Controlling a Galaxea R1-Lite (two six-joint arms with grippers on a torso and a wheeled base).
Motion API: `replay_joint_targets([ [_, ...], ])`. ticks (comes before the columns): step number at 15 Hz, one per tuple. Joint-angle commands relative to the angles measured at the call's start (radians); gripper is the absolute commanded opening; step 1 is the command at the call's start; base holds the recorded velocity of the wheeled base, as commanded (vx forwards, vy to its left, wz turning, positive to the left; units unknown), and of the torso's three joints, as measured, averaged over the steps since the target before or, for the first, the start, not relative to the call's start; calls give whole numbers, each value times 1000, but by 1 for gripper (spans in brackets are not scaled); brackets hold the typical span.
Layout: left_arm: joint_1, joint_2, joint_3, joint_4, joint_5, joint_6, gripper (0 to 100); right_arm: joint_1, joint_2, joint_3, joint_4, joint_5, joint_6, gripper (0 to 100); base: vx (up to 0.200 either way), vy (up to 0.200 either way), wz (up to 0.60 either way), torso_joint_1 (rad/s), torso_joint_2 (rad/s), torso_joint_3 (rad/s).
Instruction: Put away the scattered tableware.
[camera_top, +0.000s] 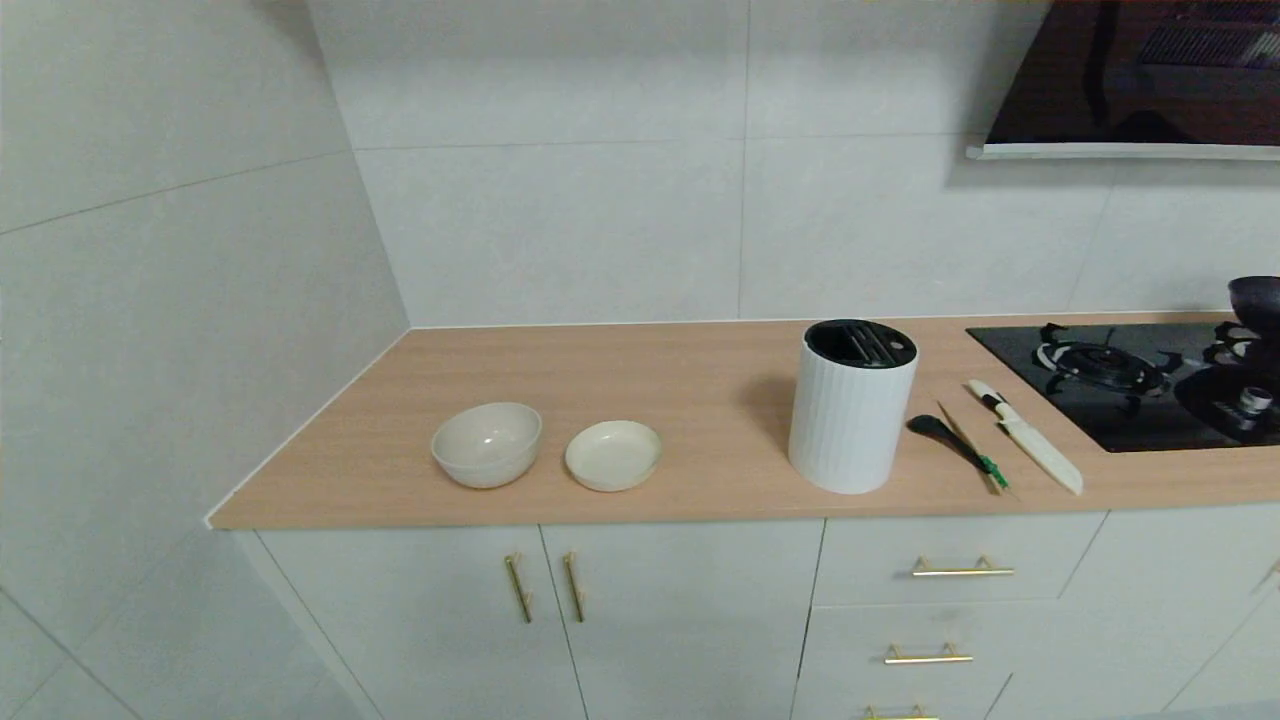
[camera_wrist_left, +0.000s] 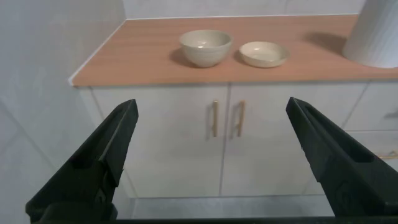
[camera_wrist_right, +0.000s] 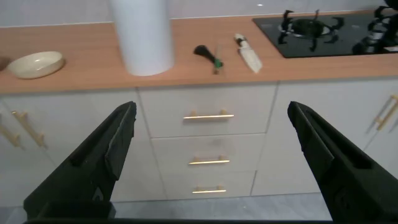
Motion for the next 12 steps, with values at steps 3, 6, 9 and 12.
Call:
replay_joint_targets([
  [3, 0, 2, 0, 0, 0, 0, 100, 0, 1, 0, -1, 1, -2, 100, 0, 200, 0, 4, 2, 1],
  [6, 0, 2, 0, 0, -1, 0, 100, -1, 1, 0, -1, 1, 0, 100, 0, 200, 0, 2, 2, 5],
  [9, 0, 2, 0, 0, -1, 0, 100, -1, 1, 0, 1, 1, -2, 100, 0, 200, 0, 1, 2, 1],
  [12, 0, 2, 0, 0, -1, 0, 100, 0, 1, 0, 1, 1, -2, 100, 0, 200, 0, 1, 2, 1],
])
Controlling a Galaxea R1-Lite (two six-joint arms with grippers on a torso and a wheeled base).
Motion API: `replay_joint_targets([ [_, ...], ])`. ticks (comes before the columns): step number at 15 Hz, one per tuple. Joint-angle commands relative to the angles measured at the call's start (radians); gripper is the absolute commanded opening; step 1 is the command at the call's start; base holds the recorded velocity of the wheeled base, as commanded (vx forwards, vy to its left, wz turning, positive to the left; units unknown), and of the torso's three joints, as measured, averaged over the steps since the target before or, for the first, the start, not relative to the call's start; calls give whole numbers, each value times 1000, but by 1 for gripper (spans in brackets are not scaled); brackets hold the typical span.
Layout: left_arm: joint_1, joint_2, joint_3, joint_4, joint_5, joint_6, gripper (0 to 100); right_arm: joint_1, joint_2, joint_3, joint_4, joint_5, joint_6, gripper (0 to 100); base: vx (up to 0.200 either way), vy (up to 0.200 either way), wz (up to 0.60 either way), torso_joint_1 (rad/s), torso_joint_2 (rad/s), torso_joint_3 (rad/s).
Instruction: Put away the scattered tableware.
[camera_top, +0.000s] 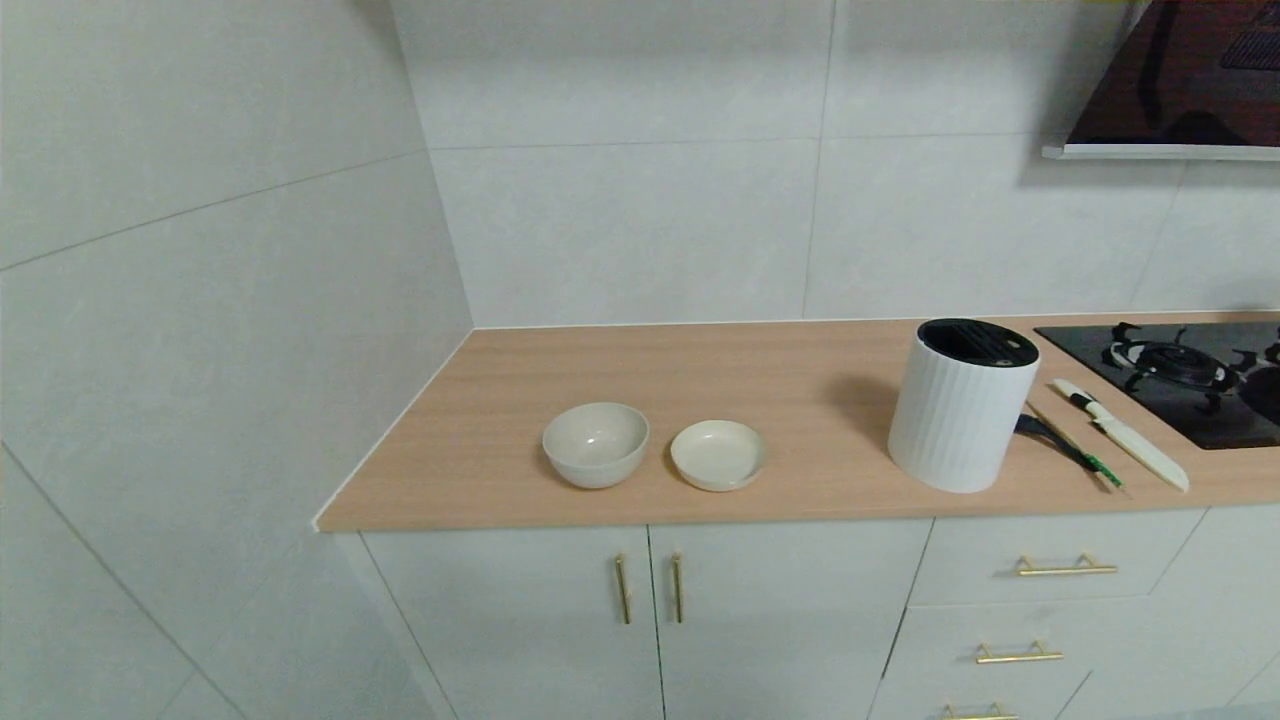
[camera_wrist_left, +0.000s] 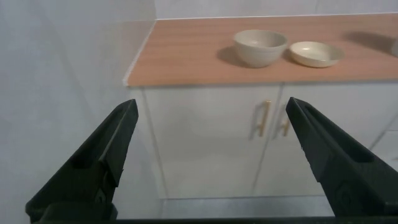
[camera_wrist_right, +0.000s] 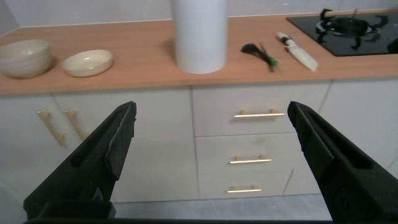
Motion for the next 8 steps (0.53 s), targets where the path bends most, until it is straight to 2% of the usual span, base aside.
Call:
replay_joint_targets([
  [1, 1, 2, 0, 0, 0, 0, 100, -1, 1, 0, -1, 0, 0, 100, 0, 200, 0, 7, 7, 7],
  [2, 1, 2, 0, 0, 0, 0, 100, 0, 1, 0, 0, 0, 0, 100, 0, 200, 0, 2, 7, 2],
  [8, 1, 2, 0, 0, 0, 0, 100, 0, 1, 0, -1, 0, 0, 100, 0, 0, 0, 0, 0, 0],
])
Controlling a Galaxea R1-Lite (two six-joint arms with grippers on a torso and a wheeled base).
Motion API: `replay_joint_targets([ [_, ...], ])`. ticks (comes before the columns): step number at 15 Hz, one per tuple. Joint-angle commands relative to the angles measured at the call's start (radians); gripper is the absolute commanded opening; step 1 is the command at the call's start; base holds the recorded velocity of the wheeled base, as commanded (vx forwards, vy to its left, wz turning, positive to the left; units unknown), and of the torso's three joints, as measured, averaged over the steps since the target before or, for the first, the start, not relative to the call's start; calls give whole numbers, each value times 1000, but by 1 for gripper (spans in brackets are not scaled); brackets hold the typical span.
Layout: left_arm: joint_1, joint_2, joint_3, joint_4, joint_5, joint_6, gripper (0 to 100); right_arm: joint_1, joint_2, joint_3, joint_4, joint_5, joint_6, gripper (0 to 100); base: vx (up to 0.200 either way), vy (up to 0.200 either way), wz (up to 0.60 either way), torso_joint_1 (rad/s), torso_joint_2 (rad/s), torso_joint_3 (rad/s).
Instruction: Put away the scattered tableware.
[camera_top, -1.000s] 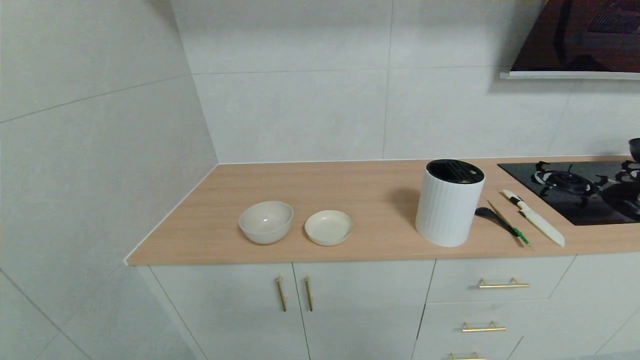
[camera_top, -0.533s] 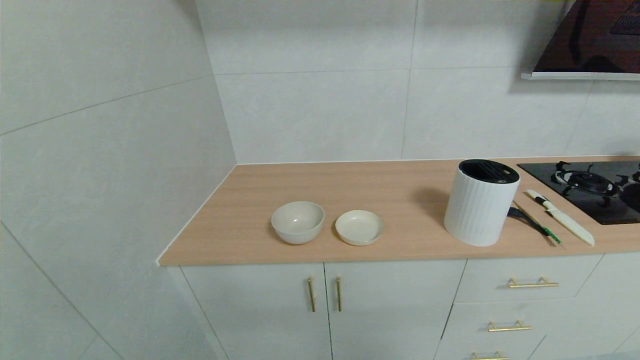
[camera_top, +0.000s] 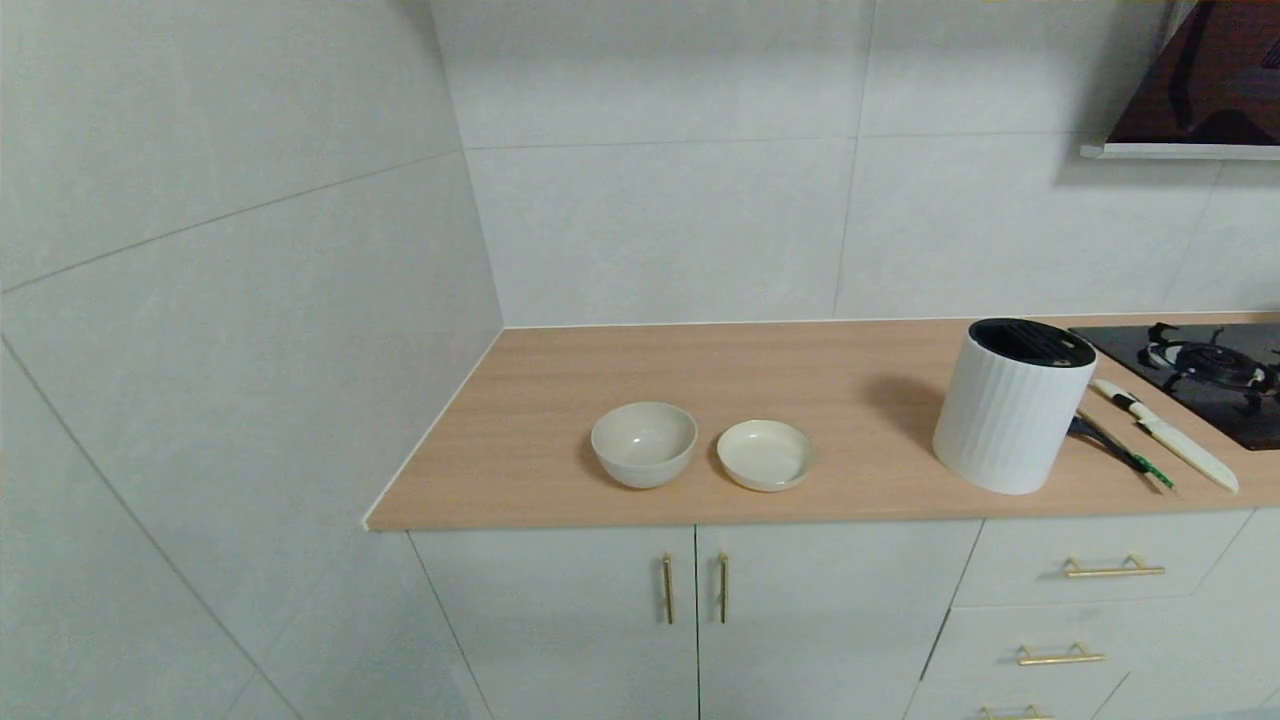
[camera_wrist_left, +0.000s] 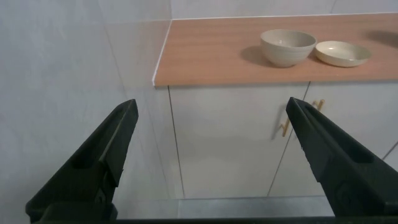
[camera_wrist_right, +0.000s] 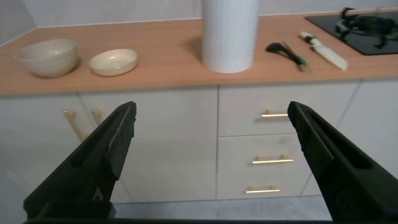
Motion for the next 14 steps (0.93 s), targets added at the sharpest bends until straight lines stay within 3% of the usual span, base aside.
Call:
replay_joint_targets([
  [1, 0, 2, 0, 0, 0, 0, 100, 0, 1, 0, 1, 0, 0, 100, 0, 0, 0, 0, 0, 0],
  [10, 0, 2, 0, 0, 0, 0, 100, 0, 1, 0, 1, 0, 0, 100, 0, 0, 0, -6, 12, 8],
  [14, 0, 2, 0, 0, 0, 0, 100, 0, 1, 0, 0, 0, 0, 100, 0, 0, 0, -168, 378, 199],
])
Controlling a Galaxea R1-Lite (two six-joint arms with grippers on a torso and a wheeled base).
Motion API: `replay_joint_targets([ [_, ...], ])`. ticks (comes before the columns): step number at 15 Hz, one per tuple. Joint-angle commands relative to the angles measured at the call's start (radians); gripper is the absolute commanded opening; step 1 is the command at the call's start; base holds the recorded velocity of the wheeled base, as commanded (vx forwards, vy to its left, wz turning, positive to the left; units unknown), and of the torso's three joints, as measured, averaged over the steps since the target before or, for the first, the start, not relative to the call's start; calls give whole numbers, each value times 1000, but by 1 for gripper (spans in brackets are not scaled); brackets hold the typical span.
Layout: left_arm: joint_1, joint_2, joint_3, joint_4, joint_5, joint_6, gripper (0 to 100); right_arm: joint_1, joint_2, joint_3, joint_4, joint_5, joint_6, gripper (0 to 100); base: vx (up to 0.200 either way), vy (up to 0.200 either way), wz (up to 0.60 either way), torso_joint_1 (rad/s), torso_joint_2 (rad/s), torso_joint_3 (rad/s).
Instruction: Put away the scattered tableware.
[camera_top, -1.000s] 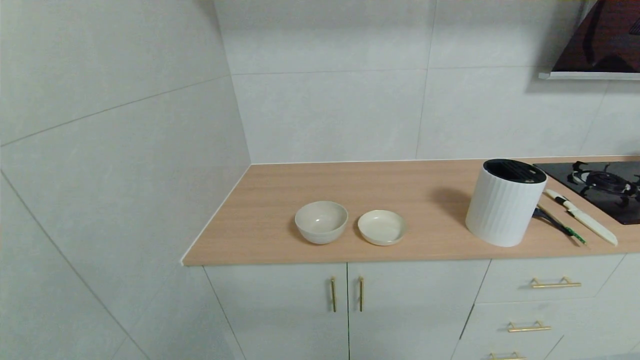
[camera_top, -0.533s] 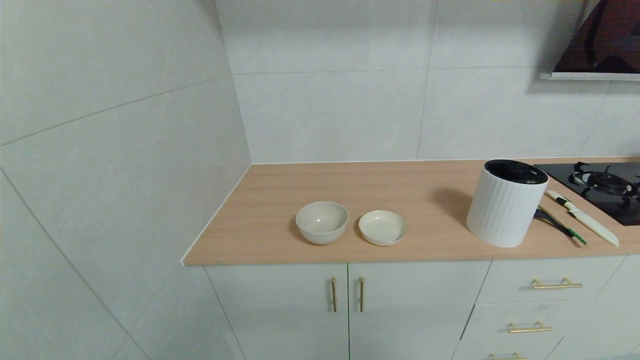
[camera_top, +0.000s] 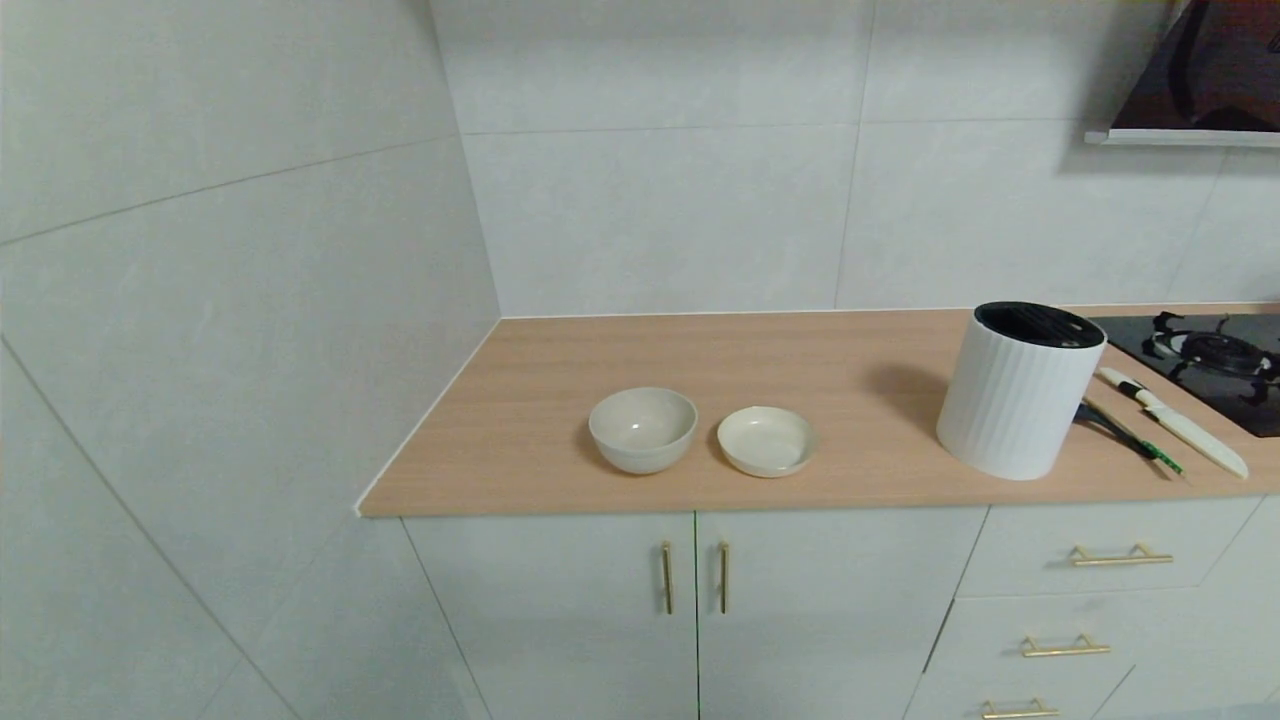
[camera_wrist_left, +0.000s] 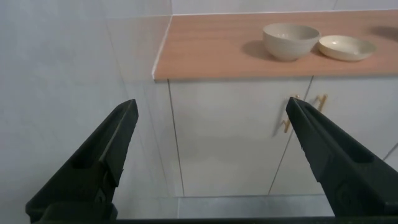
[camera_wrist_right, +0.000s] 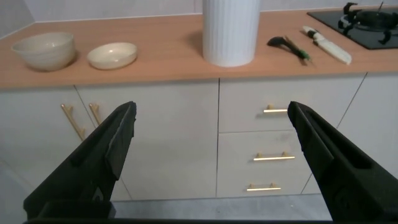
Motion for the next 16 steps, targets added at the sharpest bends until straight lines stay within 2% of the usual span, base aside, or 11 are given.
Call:
replay_joint_targets([
  [1, 0, 2, 0, 0, 0, 0, 100, 0, 1, 0, -1, 0, -1, 100, 0, 0, 0, -222, 505, 266],
  [16, 0, 2, 0, 0, 0, 0, 100, 0, 1, 0, -1, 0, -1, 100, 0, 0, 0, -230, 522, 290],
])
